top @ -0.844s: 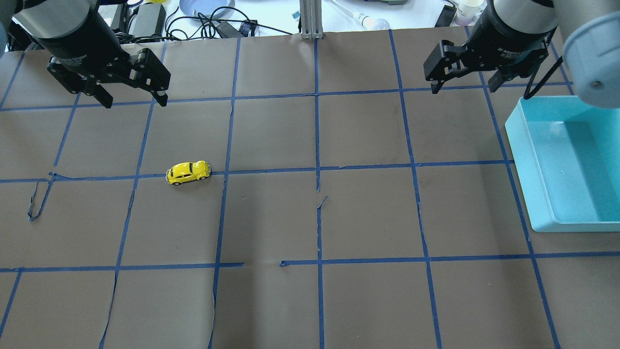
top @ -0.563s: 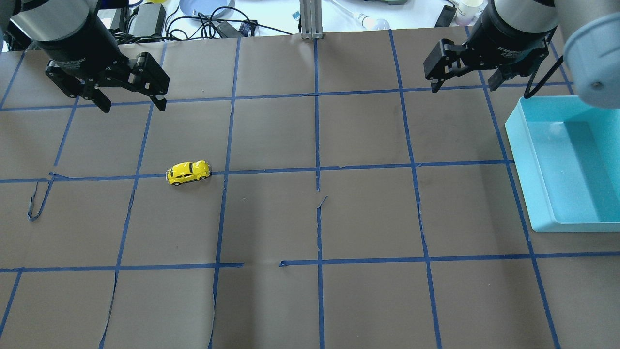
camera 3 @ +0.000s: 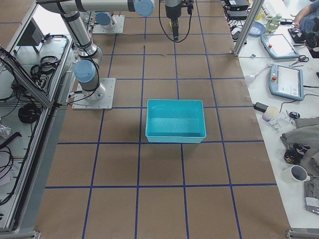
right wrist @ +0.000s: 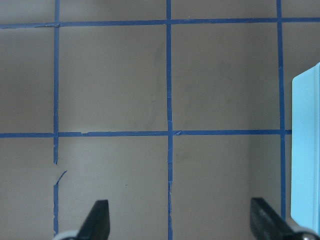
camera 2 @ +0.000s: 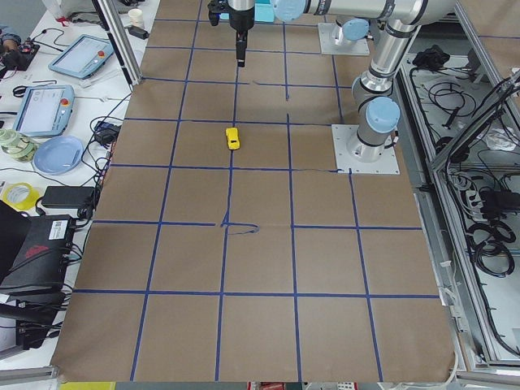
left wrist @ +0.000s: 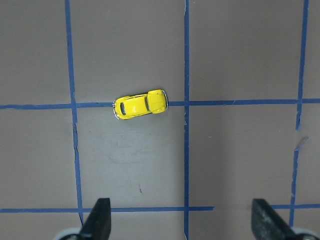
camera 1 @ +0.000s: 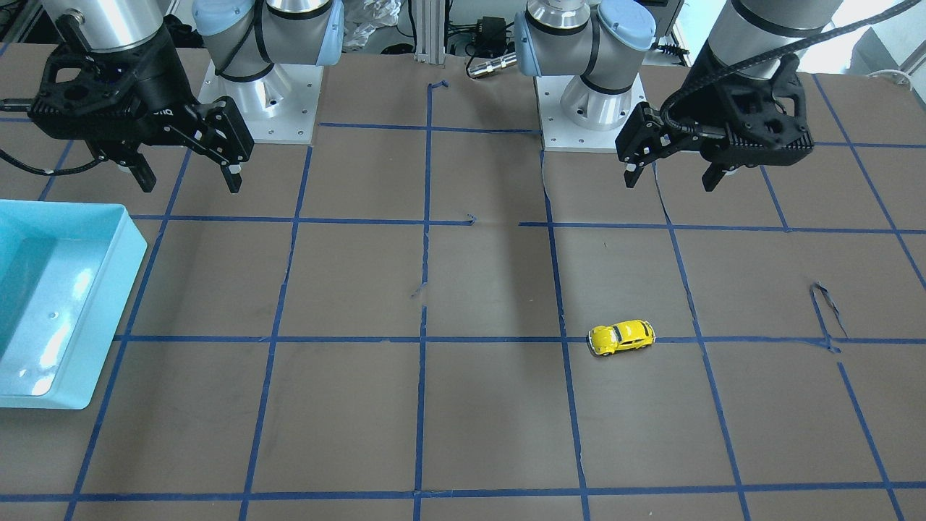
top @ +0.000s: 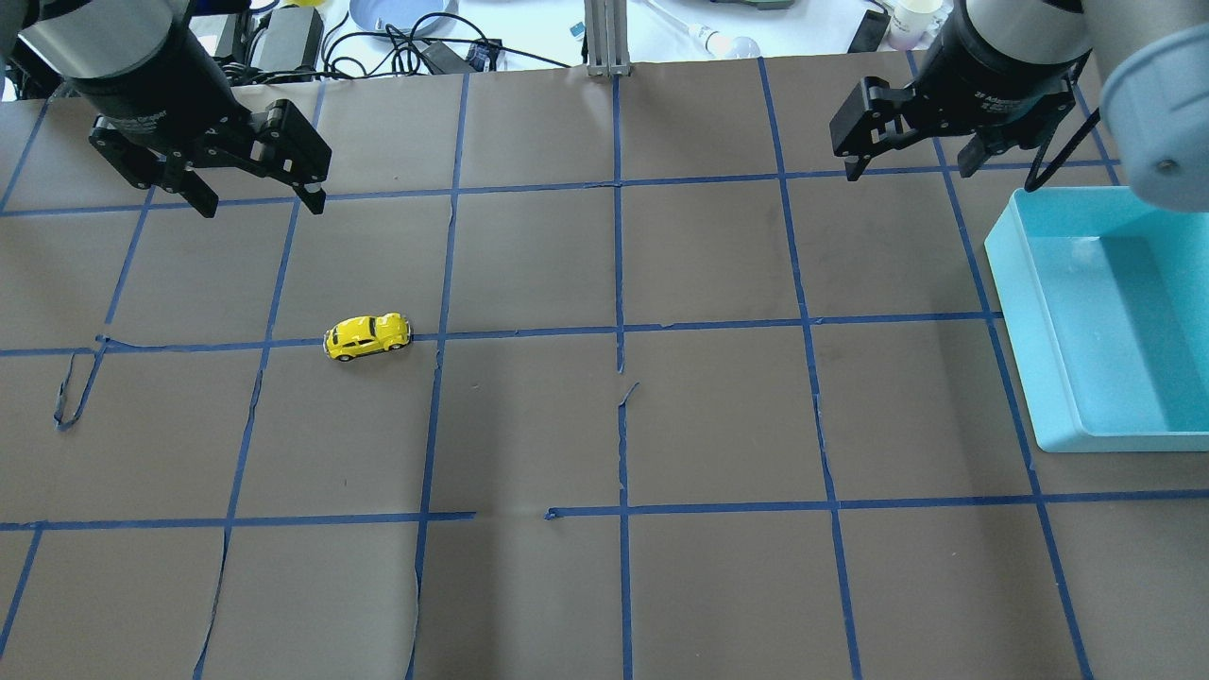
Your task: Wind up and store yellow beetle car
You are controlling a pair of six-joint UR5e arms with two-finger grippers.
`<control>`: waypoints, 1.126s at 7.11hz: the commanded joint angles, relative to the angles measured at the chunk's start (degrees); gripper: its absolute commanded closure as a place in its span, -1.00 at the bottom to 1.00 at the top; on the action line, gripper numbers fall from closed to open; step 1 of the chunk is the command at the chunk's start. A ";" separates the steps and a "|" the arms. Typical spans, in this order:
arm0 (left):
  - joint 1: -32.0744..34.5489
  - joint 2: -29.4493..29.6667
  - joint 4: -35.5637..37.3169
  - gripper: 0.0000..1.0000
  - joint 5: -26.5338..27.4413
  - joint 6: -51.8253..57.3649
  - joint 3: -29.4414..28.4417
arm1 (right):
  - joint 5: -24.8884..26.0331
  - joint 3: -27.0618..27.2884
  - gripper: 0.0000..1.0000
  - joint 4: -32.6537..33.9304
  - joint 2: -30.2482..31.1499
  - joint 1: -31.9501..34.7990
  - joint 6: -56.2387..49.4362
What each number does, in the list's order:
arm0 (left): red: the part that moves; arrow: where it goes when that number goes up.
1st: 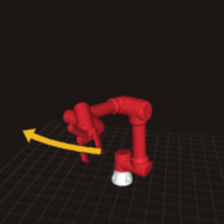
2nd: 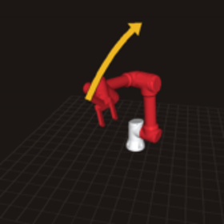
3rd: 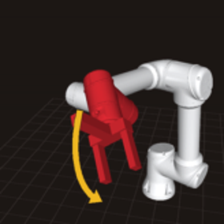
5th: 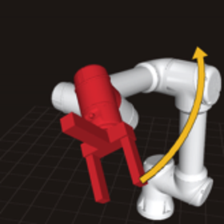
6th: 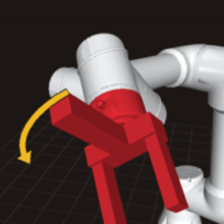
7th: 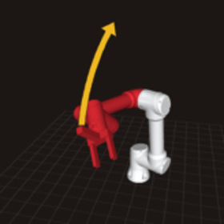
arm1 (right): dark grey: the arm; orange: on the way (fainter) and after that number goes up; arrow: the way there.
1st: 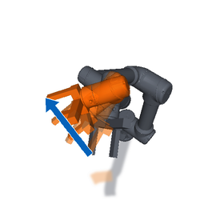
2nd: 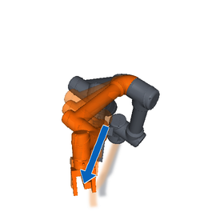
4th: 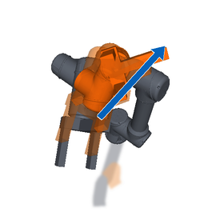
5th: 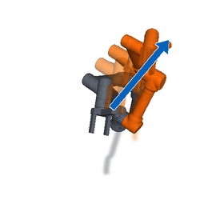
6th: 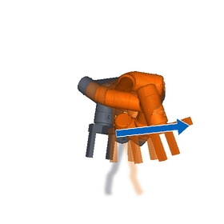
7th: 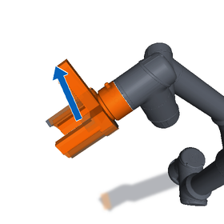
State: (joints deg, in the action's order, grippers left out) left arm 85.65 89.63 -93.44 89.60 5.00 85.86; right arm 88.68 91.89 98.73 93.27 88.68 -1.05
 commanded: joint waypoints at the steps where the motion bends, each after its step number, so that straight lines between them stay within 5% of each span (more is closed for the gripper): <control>1: 0.04 -0.69 -0.42 -1.00 -0.04 -0.51 0.18 | 0.27 -0.05 -1.00 -0.20 0.07 0.00 0.17; 8: -0.05 -0.60 0.28 -1.00 -0.21 0.54 3.17 | -0.08 0.39 -1.00 -0.20 -0.02 0.00 0.61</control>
State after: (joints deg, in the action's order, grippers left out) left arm 85.60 88.83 -93.23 89.34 5.55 89.11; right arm 88.57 92.25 98.52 93.27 88.68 -0.43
